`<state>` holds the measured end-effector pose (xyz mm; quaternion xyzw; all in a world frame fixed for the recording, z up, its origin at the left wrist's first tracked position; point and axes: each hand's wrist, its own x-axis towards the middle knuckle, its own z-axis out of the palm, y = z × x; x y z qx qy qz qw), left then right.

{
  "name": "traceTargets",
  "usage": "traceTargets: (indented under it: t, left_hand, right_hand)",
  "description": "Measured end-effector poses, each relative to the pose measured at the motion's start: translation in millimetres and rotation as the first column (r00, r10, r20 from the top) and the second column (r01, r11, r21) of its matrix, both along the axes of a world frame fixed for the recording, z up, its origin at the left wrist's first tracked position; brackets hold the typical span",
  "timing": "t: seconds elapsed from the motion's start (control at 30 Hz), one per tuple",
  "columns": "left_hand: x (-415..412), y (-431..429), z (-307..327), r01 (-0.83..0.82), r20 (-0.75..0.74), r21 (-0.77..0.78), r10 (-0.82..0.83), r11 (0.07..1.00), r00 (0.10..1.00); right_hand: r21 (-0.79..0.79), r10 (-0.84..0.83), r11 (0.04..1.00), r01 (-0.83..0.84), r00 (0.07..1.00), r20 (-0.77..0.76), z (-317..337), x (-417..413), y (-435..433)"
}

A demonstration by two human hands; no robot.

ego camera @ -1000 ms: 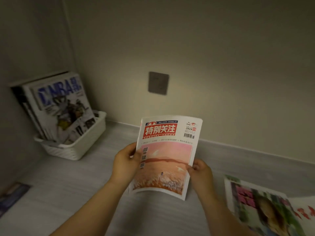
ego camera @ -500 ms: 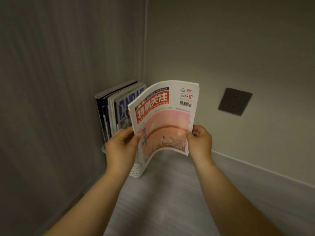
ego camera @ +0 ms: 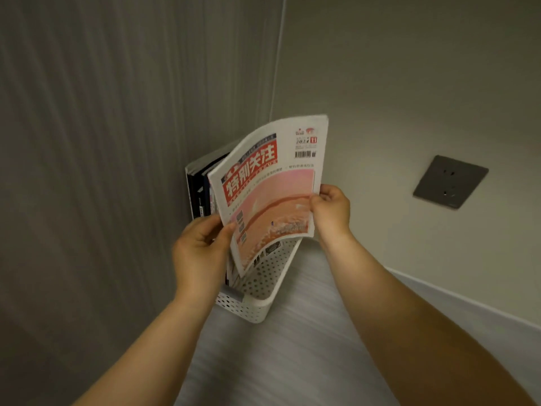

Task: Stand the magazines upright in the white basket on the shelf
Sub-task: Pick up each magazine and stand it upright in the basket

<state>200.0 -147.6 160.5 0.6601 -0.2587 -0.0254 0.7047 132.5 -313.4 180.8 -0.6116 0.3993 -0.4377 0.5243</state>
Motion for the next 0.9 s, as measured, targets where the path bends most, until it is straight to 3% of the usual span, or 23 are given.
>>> traceTargets:
  t: [0.2,0.43,0.6,0.77,0.9]
  left_hand:
    - [6.6,-2.4,-29.3,-0.005,-0.083,0.060,0.010,0.998,0.997]
    - [11.0,5.2,-34.0,-0.043,0.060,0.087,0.038,0.995,0.997]
    - [13.2,0.9,-48.8,-0.032,0.007,0.160,0.031,0.987,0.999]
    - [18.9,-8.3,-55.8,-0.019,-0.030,0.235,0.027,0.972,0.999]
    - [22.9,-12.2,-54.8,-0.094,0.044,0.220,0.087,0.971,0.995]
  right_hand:
    - [0.036,0.080,0.996,-0.078,0.995,-0.053,-24.2,18.9,0.2]
    - [0.056,0.158,0.987,-0.154,0.984,-0.084,-29.4,36.0,-2.9]
    - [0.138,0.229,0.969,-0.206,0.956,-0.181,-42.5,36.9,6.0]
    - [0.161,0.297,0.948,-0.276,0.946,-0.127,-53.5,36.1,16.3]
    - [0.149,0.320,0.940,-0.307,0.945,-0.069,-60.5,40.4,17.6]
